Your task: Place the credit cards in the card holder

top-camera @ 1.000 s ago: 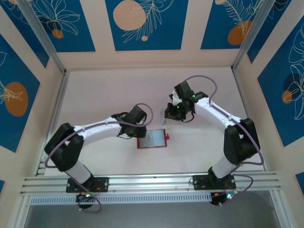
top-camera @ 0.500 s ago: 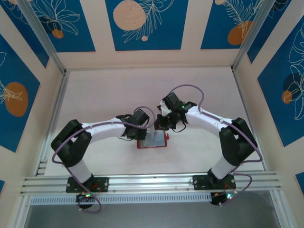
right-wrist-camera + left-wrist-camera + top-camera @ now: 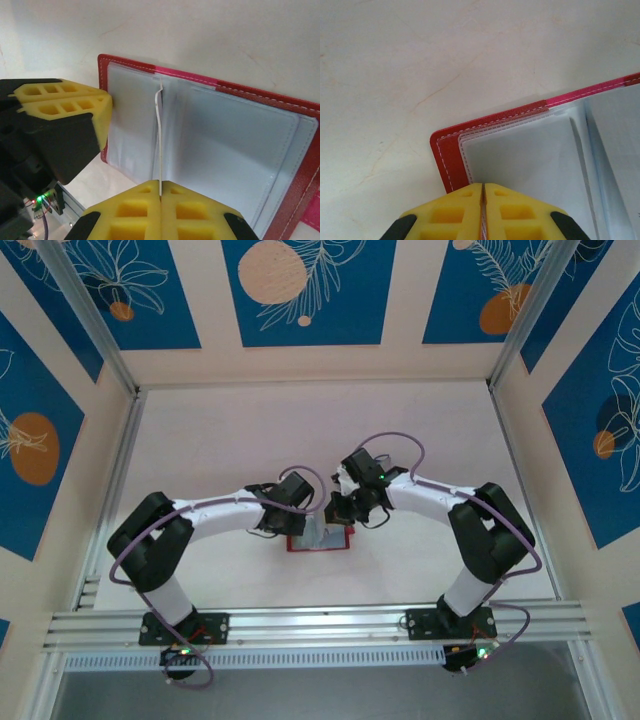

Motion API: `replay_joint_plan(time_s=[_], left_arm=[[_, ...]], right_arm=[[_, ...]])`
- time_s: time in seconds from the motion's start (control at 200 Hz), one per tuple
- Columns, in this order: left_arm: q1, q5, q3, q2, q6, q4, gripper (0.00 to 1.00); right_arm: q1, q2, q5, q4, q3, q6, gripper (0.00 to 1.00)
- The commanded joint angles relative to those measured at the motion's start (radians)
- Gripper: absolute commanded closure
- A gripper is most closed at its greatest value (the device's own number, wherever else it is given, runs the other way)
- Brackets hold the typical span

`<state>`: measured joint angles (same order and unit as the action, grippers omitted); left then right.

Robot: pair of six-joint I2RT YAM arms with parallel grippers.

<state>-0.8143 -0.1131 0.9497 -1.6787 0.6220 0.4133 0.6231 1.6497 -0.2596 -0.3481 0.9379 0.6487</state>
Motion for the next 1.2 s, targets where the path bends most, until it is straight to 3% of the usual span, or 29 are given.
replay_joint_plan(time_s=[0.0, 0.24, 0.52, 1.195], left_arm=[[-0.01, -0.015, -0.014, 0.002, 0.013, 0.045, 0.91], [-0.012, -0.011, -0.017, -0.007, 0.014, 0.045, 0.91], [-0.011, -0.016, -0.03, -0.004, 0.021, 0.045, 0.91], [-0.015, -0.012, -0.032, -0.01, 0.029, 0.048, 0.91]], right_arm=[[0.013, -0.013, 0.009, 0.115, -0.056, 0.058, 1.0], [0.027, -0.062, 0.04, 0.267, -0.157, 0.134, 1.0], [0.027, -0.166, 0.106, 0.235, -0.176, 0.128, 1.0], [0.034, -0.05, 0.105, 0.37, -0.154, 0.138, 1.0]])
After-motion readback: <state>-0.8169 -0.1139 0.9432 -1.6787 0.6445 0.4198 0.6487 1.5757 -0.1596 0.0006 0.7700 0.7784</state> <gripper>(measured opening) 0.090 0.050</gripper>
